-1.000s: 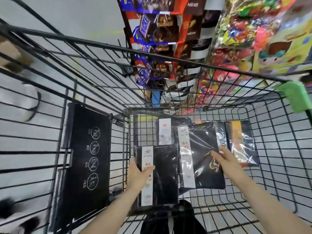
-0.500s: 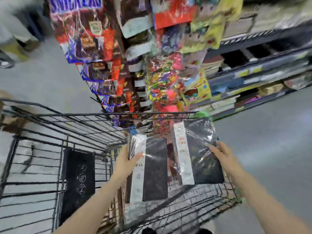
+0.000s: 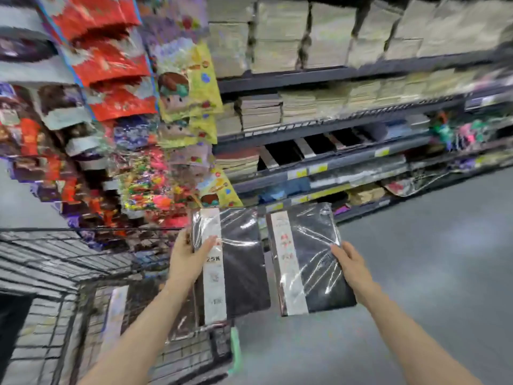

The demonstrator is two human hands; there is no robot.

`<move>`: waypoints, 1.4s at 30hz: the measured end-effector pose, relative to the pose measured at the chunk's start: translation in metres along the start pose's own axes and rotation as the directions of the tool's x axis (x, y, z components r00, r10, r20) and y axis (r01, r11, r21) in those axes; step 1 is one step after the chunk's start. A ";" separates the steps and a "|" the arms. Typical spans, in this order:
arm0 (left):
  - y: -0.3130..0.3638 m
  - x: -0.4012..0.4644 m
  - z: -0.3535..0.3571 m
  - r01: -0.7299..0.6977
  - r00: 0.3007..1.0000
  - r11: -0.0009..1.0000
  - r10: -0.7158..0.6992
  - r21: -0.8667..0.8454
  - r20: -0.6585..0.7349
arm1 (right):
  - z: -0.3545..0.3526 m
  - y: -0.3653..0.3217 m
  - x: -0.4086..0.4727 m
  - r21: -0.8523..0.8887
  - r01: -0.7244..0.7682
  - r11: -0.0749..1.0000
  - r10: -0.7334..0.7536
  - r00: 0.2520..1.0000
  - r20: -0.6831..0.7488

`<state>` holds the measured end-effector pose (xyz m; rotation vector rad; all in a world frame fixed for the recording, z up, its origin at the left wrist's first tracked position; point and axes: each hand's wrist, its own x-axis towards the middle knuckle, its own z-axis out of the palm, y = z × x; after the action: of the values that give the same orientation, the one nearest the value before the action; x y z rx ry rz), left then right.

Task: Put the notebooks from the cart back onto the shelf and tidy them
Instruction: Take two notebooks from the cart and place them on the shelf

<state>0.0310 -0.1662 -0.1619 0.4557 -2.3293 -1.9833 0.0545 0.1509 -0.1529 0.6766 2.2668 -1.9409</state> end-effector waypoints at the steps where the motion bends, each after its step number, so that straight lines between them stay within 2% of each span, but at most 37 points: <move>1: 0.006 -0.004 0.017 -0.001 1.000 1.000 0.001 -0.014 0.005 | -0.017 -0.001 0.006 0.009 -0.014 1.000 0.014 1.000 0.007; 6: 0.021 0.007 0.085 -0.037 0.999 0.999 0.037 0.001 0.004 | -0.075 -0.007 0.049 0.049 -0.076 0.996 0.074 0.996 0.044; 10: 0.016 0.038 0.124 -0.012 1.000 0.999 0.011 -0.031 -0.028 | -0.096 -0.013 0.098 0.063 -0.076 0.995 0.073 0.996 0.048; 14: 0.010 0.080 0.161 -0.008 0.996 0.999 0.005 -0.036 -0.093 | -0.104 -0.020 0.163 0.073 -0.069 0.995 0.065 0.996 0.064; 18: 0.004 0.130 0.193 0.023 0.972 0.999 -0.031 -0.039 -0.232 | -0.099 -0.030 0.230 0.067 -0.054 0.996 0.048 0.996 0.081; 22: -0.005 0.171 0.218 0.030 0.957 0.999 -0.035 -0.019 -0.287 | -0.086 -0.029 0.297 0.053 -0.023 0.998 0.016 0.991 0.131; 28: -0.048 0.214 0.239 -0.082 0.925 0.996 0.083 0.019 -0.372 | -0.051 -0.005 0.378 0.078 0.098 0.992 -0.115 0.960 0.255; 33: -0.089 0.256 0.238 -0.211 0.883 0.976 0.170 -0.048 -0.437 | -0.018 0.015 0.438 0.085 0.232 0.969 -0.247 0.913 0.325; 38: -0.119 0.283 0.237 -0.379 0.807 0.925 0.314 -0.032 -0.500 | 0.011 0.024 0.493 0.065 0.366 0.928 -0.366 0.873 0.323; 42: -0.132 0.289 0.237 -0.442 0.767 0.897 0.370 -0.014 -0.525 | 0.032 0.021 0.520 0.061 0.420 0.905 -0.416 0.849 0.325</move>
<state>-0.2733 -0.0304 -0.3758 0.3661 -1.7630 -1.5603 -0.4115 0.2658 -0.3555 -0.1692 2.3385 -2.0099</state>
